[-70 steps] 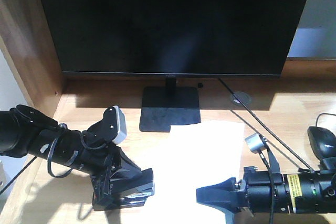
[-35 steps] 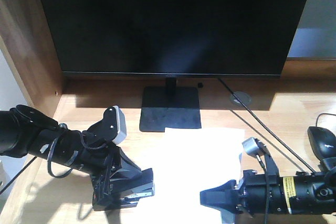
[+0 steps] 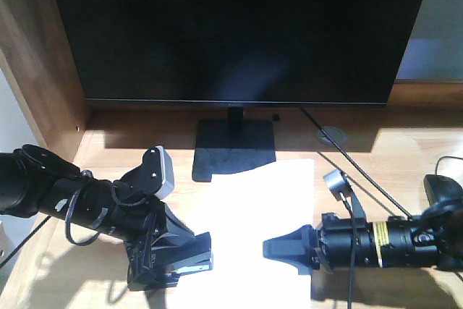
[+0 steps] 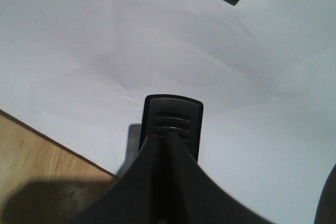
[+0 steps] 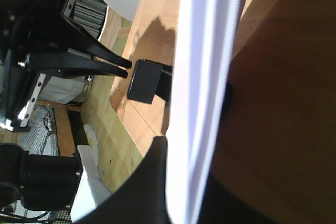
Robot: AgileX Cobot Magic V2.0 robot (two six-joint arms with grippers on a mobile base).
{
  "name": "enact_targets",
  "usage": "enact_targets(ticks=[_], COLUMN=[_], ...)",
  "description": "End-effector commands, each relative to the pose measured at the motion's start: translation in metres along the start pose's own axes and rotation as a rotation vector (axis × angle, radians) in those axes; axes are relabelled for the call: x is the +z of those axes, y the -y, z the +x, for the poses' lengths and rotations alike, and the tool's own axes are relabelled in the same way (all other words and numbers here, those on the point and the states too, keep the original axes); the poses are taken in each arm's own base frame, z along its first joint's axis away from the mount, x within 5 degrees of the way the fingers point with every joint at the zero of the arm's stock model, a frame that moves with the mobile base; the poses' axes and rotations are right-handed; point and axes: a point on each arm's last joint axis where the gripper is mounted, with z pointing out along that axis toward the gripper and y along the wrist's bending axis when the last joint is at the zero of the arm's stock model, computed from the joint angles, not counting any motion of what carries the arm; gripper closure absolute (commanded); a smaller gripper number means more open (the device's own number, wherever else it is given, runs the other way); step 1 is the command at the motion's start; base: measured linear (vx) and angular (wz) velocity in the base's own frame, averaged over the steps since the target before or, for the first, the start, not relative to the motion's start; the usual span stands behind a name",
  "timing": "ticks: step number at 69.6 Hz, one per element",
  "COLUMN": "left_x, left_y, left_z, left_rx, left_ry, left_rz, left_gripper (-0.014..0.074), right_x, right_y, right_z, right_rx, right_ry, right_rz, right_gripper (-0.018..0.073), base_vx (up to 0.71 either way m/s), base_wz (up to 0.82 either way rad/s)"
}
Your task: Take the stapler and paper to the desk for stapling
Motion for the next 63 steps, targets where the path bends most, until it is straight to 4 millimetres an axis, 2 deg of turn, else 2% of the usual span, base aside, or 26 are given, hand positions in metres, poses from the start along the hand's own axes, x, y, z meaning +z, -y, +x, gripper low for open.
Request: enact_targets(ticks=[1,20,43,63], left_x=[-0.009,-0.009,-0.009,-0.009], left_y=[0.002,0.002,0.002,0.002], left_z=[-0.018,-0.018,-0.018,-0.018], left_rx=[0.015,0.015,0.015,0.015], left_ry=[0.077,0.077,0.077,0.077], left_rz=[-0.005,-0.005,-0.005,-0.005], left_gripper=[0.0604,0.0604,0.0604,0.0604], right_x=[0.0,0.005,0.038,0.037], right_y=[-0.013,-0.009,-0.022,-0.021], right_z=[-0.012,-0.011,-0.012,-0.013], right_rx=[-0.03,0.011,-0.058,-0.058], right_ry=[0.005,-0.044,-0.141,-0.142], right_rz=[-0.105,-0.156,-0.185,-0.168], right_gripper=[0.0562,0.0562,0.0562,0.0562], base_vx=[0.0,0.0,0.0,0.0], base_wz=[0.0,0.0,0.0,0.0])
